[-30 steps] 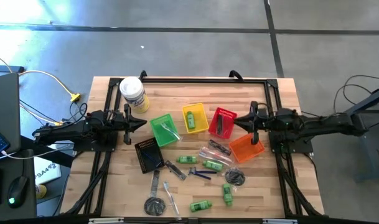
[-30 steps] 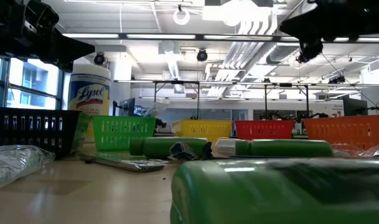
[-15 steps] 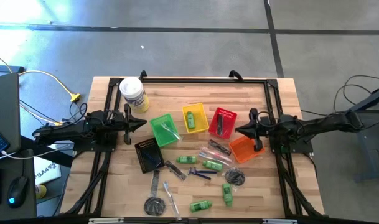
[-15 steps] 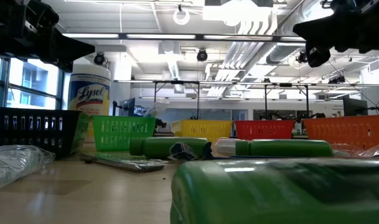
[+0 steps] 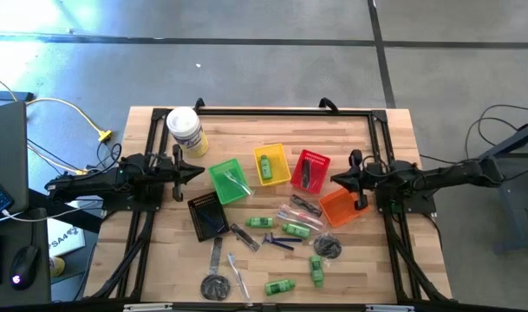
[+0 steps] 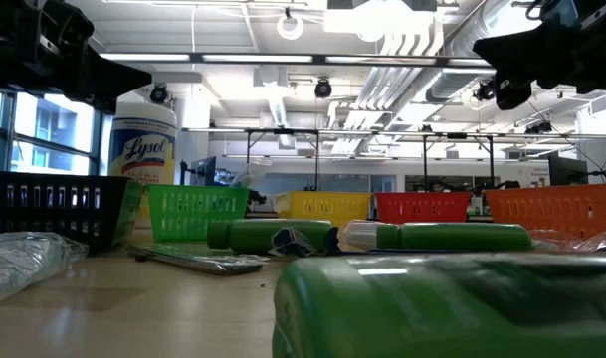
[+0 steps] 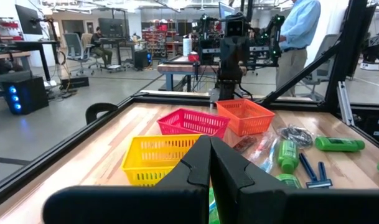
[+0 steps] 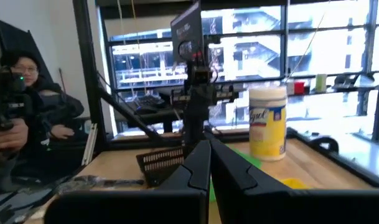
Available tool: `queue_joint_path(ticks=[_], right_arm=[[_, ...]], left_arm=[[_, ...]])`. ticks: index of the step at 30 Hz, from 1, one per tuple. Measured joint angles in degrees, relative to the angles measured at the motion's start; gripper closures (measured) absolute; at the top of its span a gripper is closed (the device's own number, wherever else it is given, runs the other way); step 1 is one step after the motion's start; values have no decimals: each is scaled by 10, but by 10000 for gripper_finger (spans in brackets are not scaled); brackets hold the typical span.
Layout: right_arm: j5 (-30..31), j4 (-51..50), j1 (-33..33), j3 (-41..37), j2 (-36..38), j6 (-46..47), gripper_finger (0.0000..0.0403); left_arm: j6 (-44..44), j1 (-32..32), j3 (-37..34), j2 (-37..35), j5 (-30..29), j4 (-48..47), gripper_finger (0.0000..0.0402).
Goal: Pick & Place Travel size toiletries
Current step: Put the black hairbrush into the orange bin
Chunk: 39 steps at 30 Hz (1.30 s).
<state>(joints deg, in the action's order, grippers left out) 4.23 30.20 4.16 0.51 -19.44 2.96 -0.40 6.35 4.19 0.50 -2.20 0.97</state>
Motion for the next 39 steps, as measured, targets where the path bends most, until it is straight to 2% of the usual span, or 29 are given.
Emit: queue_joint_path(ticks=[9, 14, 24, 29, 39], right_arm=[[-6, -205, -13, 0, 191, 3, 399], [-58, -206, -13, 0, 188, 5, 399], [-89, -255, -13, -1, 171, 44, 399], [-85, -271, 0, -1, 171, 54, 398], [-74, -272, 33, -1, 166, 62, 398]], left_arm=[[-4, 0, 0, 0, 0, -31, 402], [-14, 0, 0, 0, 0, -34, 402], [-29, 0, 0, 0, 6, -30, 402], [-34, 0, 0, 0, 68, -41, 402], [-29, 0, 0, 2, 42, -20, 402]])
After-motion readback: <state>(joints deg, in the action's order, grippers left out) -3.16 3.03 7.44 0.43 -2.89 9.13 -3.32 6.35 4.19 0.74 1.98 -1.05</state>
